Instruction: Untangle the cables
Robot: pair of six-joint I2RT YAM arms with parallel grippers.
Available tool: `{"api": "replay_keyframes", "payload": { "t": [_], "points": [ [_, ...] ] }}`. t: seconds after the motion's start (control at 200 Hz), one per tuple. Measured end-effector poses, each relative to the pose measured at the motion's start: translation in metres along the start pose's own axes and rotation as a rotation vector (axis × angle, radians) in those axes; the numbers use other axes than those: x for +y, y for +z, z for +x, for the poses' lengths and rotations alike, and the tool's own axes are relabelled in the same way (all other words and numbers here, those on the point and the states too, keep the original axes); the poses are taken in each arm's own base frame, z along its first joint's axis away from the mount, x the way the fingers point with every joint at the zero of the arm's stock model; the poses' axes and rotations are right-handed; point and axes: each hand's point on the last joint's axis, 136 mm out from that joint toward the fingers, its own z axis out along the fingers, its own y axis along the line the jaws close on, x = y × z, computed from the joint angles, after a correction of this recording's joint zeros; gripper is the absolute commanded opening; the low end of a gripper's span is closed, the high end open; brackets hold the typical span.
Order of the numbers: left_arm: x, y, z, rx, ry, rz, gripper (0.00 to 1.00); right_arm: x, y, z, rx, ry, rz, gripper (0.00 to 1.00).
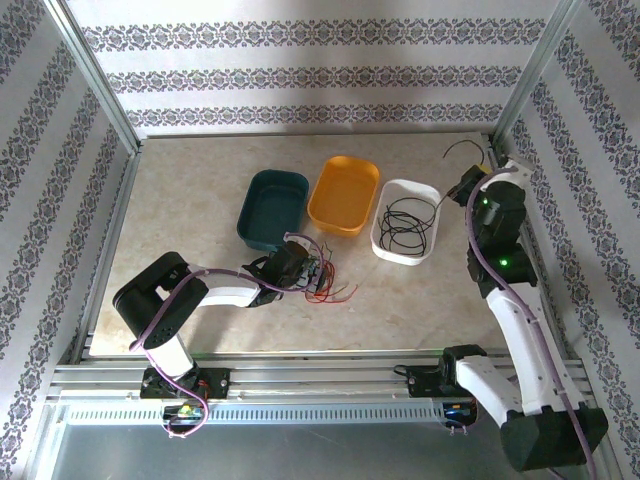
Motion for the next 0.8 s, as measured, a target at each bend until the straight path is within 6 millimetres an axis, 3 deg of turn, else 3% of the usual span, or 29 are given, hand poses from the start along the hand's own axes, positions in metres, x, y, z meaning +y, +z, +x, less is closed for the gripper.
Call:
{"api": "replay_keyframes", "payload": {
  "t": [0.21, 0.36, 0.605, 0.695, 0.8],
  "points": [
    [0.0, 0.0, 0.0, 0.0, 0.0, 0.0, 0.99, -0.01, 0.029, 0.073, 0.214, 0.02, 0.038, 0.0],
    [0.0, 0.0, 0.0, 0.0, 0.0, 0.0, 0.99, -0.008, 0.039, 0.124, 0.368, 0.002, 0.055, 0.0],
    [0.0, 0.0, 0.0, 0.0, 0.0, -0.001, 1.0, -0.021, 0.045, 0.17, 0.496, -0.003, 0.108, 0.02],
    [0.0, 0.0, 0.0, 0.0, 0.0, -0.001, 1.0, -0.026, 0.047, 0.18, 0.522, -0.007, 0.126, 0.13],
    [0.0, 0.0, 0.0, 0.0, 0.0, -0.001, 1.0, -0.029, 0.049, 0.191, 0.554, -0.011, 0.14, 0.37]
  ]
}}
